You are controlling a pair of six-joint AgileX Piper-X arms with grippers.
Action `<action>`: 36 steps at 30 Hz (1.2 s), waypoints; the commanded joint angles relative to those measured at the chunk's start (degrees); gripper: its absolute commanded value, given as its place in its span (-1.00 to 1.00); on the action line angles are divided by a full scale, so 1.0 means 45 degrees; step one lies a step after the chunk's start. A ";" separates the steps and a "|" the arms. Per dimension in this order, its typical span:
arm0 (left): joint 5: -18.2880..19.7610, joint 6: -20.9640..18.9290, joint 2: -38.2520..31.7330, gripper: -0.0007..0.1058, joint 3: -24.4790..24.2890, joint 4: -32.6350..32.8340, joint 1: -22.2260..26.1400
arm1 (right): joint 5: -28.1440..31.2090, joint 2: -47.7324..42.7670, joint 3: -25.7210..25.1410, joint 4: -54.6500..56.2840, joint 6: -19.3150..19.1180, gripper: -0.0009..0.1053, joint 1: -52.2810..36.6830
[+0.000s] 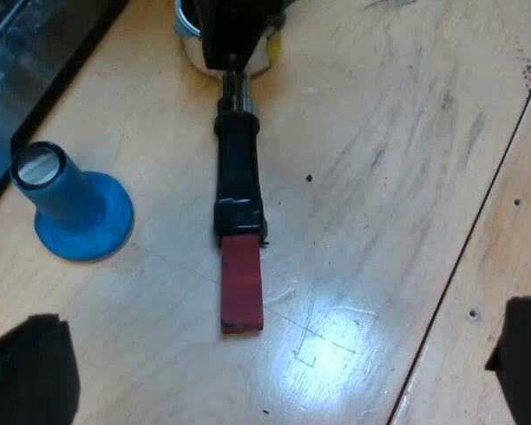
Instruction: Put the handle in the coffee machine
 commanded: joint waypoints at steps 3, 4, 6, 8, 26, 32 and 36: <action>0.0011 -0.0006 0.0014 0.85 -0.0050 -0.0124 0.0006 | -0.0232 -0.0006 -0.0082 0.0287 -0.0047 -0.43 -0.0036; 0.0011 -0.0006 0.0014 0.85 -0.0050 -0.0233 0.0006 | -0.0232 -0.0006 -0.0082 0.0287 -0.0049 -0.67 -0.0036; 0.0011 -0.0006 0.0014 0.85 -0.0050 -0.0366 0.0006 | -0.0232 -0.0006 -0.0082 0.0287 -0.0019 -0.98 -0.0036; 0.0011 -0.0006 0.0014 0.85 -0.0050 -0.0551 0.0006 | -0.0232 -0.0123 -0.0082 0.0312 0.0139 -0.98 -0.0036; 0.0011 0.0567 0.0014 0.85 -0.0050 -0.1681 0.0006 | -0.0232 -0.2160 -0.0082 0.2097 0.1122 -0.98 -0.0036; 0.0011 0.1076 0.0014 0.85 -0.0050 -0.1792 0.0006 | -0.0232 -0.2915 -0.0082 0.2857 0.1330 -0.98 -0.0036; 0.0181 0.1286 0.0014 0.85 -0.0022 -0.2144 -0.0070 | -0.0232 -0.3249 -0.0082 0.2980 0.1378 -0.98 -0.0036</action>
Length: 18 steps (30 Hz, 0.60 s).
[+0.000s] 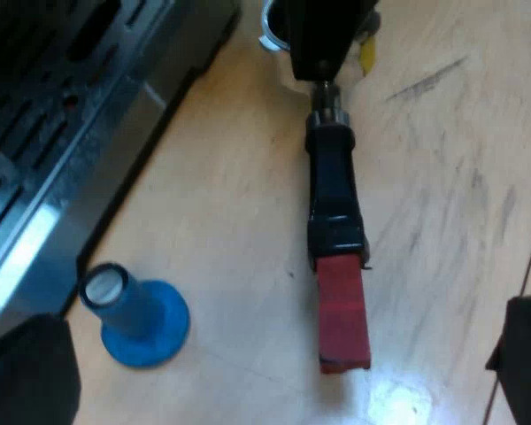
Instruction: Put the handle in the coffee machine
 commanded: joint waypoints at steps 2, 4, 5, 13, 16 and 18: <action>0.0736 0.0340 0.0014 0.85 -0.0022 -0.0499 -0.0069 | -0.0316 -0.0726 -0.0086 0.0211 0.0139 -0.98 -0.0036; 0.0885 0.0339 0.0074 0.85 -0.0022 -0.0569 -0.0069 | -0.0367 -0.0879 -0.0086 0.0303 0.0227 -0.98 -0.0036; 0.1025 0.0339 0.0129 0.85 -0.0022 -0.0589 -0.0069 | -0.0369 -0.0989 -0.0086 0.0342 0.0263 -0.98 -0.0036; 0.1400 0.0372 0.0963 0.85 -0.0022 -0.1027 -0.0772 | -0.0420 -0.1516 -0.0086 0.0402 0.0407 -0.98 -0.0036; 0.1313 0.0372 0.1602 0.85 -0.0022 -0.1408 -0.1179 | -0.0420 -0.1552 -0.0086 0.0408 0.0434 -0.98 -0.0036; 0.1261 0.0372 0.1993 0.85 -0.0022 -0.1552 -0.1323 | -0.0420 -0.1552 -0.0086 0.0426 0.0434 -0.98 -0.0036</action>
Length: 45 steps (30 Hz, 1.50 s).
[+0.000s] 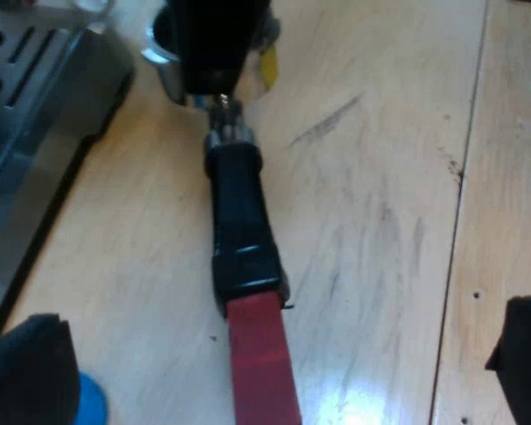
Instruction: Put the handle in the coffee machine
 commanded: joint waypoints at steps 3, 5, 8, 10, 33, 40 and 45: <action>-0.0664 -0.0017 0.0989 0.85 -0.0022 -0.0539 -0.0410 | -0.0226 -0.0236 -0.0086 0.0064 0.0145 -0.98 -0.0036; -0.0973 -0.0017 0.1479 0.85 -0.0022 -0.0623 -0.0405 | -0.0251 -0.0236 -0.0086 0.0064 0.0141 -0.98 -0.0036; -0.0991 -0.0017 0.2079 0.85 -0.0022 -0.0704 -0.0405 | -0.0590 -0.0236 -0.0086 0.0152 0.0141 -0.98 -0.0036; -0.0991 -0.0017 0.2407 0.85 -0.0022 -0.0698 -0.0405 | -0.0666 -0.0236 -0.0086 0.0261 0.0141 -0.98 -0.0036; -0.0985 0.0323 0.4827 0.85 -0.0022 -0.1958 -0.0405 | -0.0786 -0.0738 -0.0086 0.0445 0.0141 -0.98 -0.0036; -0.0985 0.0323 0.5345 0.85 -0.0022 -0.1932 -0.0405 | -0.0786 -0.0738 -0.0086 0.0445 0.0141 -0.98 -0.0036; -0.0985 0.0323 0.5340 0.85 -0.0022 -0.2048 -0.0405 | -0.0786 -0.0738 -0.0086 0.0445 0.0141 -0.98 -0.0036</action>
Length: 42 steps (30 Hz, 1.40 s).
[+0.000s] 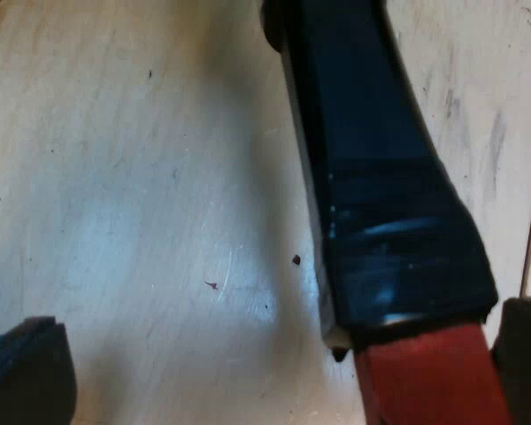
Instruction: Put the handle in the coffee machine
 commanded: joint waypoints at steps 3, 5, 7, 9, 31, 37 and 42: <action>-0.0043 -0.0011 -0.0001 0.85 -0.0022 -0.0177 -0.0064 | -0.0319 -0.0205 -0.0086 0.0004 -0.0036 -0.98 -0.0036; -0.0043 -0.0011 -0.0001 0.85 -0.0022 -0.0177 -0.0064 | -0.0319 -0.0205 -0.0086 0.0004 -0.0036 -0.98 -0.0036; -0.0043 -0.0011 -0.0001 0.85 -0.0022 -0.0177 -0.0064 | -0.0319 -0.0205 -0.0086 0.0004 -0.0036 -0.98 -0.0036; -0.0043 -0.0011 -0.0001 0.85 -0.0022 -0.0177 -0.0064 | -0.0319 -0.0205 -0.0086 0.0004 -0.0036 -0.98 -0.0036; 0.0254 -0.0114 -0.0001 0.85 0.0892 -0.1103 -0.0064 | -0.0319 -0.0205 -0.0086 0.0004 -0.0036 -0.98 -0.0036; 0.1122 -0.0444 -0.0001 0.85 0.1076 -0.1963 -0.0064 | -0.0319 -0.0205 -0.0086 -0.0083 -0.0036 -0.98 -0.0036; 0.1122 -0.0444 -0.0001 0.85 0.1076 -0.2228 -0.0064 | -0.0319 -0.0205 -0.0086 -0.0083 -0.0036 -0.98 -0.0036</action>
